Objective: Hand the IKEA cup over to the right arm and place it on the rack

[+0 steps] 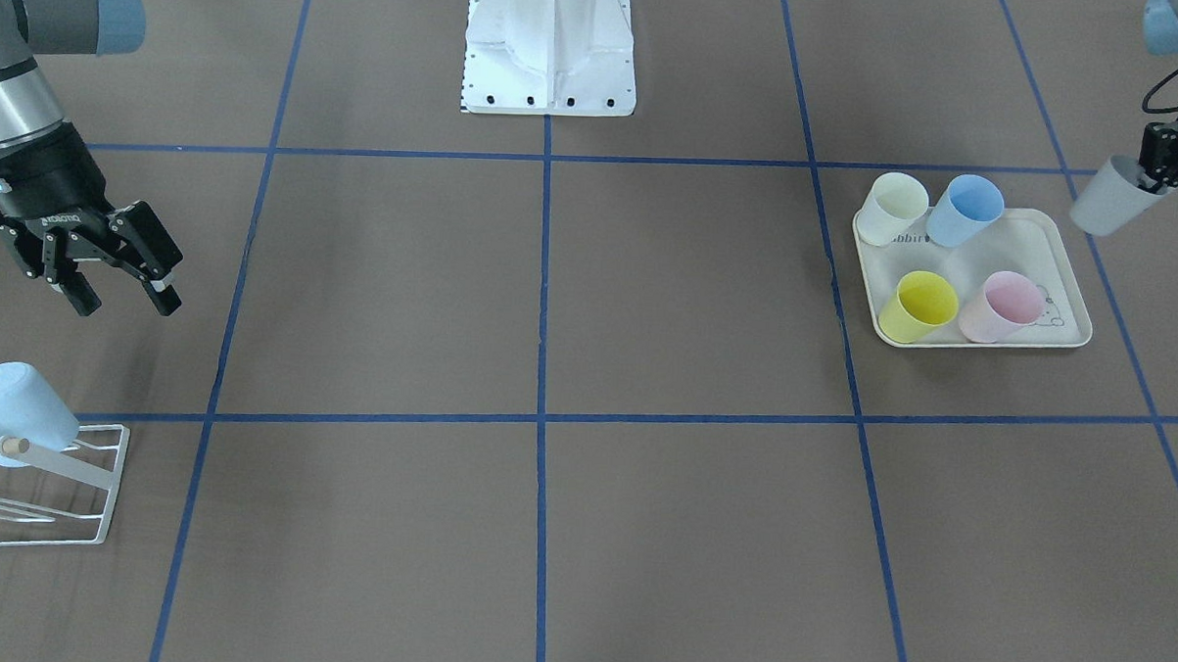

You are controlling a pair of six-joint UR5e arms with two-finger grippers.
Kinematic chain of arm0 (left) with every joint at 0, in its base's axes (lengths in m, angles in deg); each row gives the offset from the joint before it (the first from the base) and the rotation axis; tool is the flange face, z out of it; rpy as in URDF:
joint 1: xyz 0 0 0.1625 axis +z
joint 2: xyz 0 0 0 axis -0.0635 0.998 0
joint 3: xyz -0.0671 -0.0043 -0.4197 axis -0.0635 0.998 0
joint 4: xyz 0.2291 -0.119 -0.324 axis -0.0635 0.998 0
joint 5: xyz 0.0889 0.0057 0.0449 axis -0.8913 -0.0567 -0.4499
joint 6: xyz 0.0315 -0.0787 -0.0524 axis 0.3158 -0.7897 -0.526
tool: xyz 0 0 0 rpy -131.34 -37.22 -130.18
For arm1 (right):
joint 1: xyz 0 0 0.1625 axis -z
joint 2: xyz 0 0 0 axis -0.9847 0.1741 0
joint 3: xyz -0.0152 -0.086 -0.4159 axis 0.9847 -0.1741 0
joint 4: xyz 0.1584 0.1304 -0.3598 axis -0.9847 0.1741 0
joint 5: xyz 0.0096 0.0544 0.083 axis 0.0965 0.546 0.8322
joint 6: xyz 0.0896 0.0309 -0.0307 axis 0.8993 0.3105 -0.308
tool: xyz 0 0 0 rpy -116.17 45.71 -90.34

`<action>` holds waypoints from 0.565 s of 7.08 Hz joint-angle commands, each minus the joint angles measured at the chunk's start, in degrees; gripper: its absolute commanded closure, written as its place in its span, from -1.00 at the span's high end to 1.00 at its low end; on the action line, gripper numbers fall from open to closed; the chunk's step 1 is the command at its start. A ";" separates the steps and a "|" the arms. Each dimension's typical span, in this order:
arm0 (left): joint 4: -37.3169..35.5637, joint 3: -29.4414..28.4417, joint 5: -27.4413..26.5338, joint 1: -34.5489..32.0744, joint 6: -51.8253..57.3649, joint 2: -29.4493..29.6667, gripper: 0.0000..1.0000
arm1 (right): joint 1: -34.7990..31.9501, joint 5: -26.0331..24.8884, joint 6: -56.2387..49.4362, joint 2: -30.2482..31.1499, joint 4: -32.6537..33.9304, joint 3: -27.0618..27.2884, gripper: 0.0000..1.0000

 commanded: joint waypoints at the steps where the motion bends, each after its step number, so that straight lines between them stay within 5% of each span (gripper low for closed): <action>1: -0.16 1.36 3.88 -2.01 -13.32 5.28 -1.00 | 2.14 -0.06 5.38 -1.08 -0.57 1.12 1.00; 4: -0.42 2.60 10.47 -1.75 -38.64 23.28 -1.00 | 11.53 -0.59 29.87 -14.92 -0.58 2.01 1.00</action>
